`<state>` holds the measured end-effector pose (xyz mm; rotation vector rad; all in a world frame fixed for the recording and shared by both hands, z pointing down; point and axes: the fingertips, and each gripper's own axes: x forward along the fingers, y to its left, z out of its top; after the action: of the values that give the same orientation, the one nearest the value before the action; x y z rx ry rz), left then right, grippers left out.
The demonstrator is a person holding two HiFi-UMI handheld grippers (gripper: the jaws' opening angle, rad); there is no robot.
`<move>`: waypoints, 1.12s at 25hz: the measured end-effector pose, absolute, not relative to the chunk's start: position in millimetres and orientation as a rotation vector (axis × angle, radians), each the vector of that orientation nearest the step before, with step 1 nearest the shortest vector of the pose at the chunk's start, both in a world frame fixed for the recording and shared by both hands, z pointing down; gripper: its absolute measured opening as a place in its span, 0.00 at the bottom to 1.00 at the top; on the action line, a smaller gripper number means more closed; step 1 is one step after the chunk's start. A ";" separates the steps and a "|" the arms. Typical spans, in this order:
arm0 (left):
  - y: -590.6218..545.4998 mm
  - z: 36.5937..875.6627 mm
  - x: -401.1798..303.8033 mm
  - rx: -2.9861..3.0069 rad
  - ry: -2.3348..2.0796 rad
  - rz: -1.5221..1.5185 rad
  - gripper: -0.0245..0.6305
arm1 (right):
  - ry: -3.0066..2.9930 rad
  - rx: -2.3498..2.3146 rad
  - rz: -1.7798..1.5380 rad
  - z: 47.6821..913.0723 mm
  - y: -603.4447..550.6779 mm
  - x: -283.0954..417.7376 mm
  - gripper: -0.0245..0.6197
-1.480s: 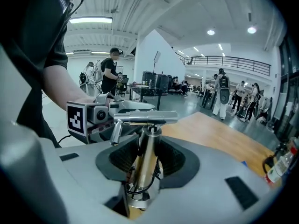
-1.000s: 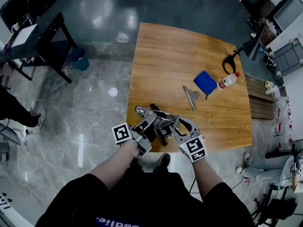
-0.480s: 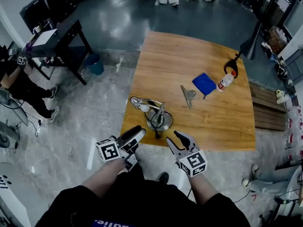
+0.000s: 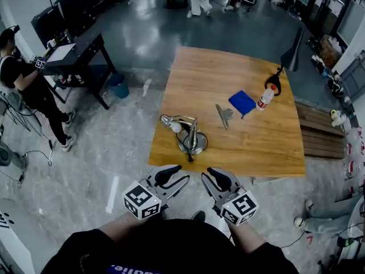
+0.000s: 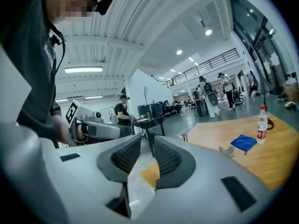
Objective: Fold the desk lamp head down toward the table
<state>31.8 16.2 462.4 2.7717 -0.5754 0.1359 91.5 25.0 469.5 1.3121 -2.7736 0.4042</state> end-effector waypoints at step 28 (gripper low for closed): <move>67.9 414.2 -4.8 3.013 -0.524 0.117 0.05 | -2.786 1.382 0.217 407.9 64.7 42.2 0.05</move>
<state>-4.8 67.9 414.2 3.0133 -0.5237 0.1168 42.2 64.7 407.9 1.3821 -2.7861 0.2168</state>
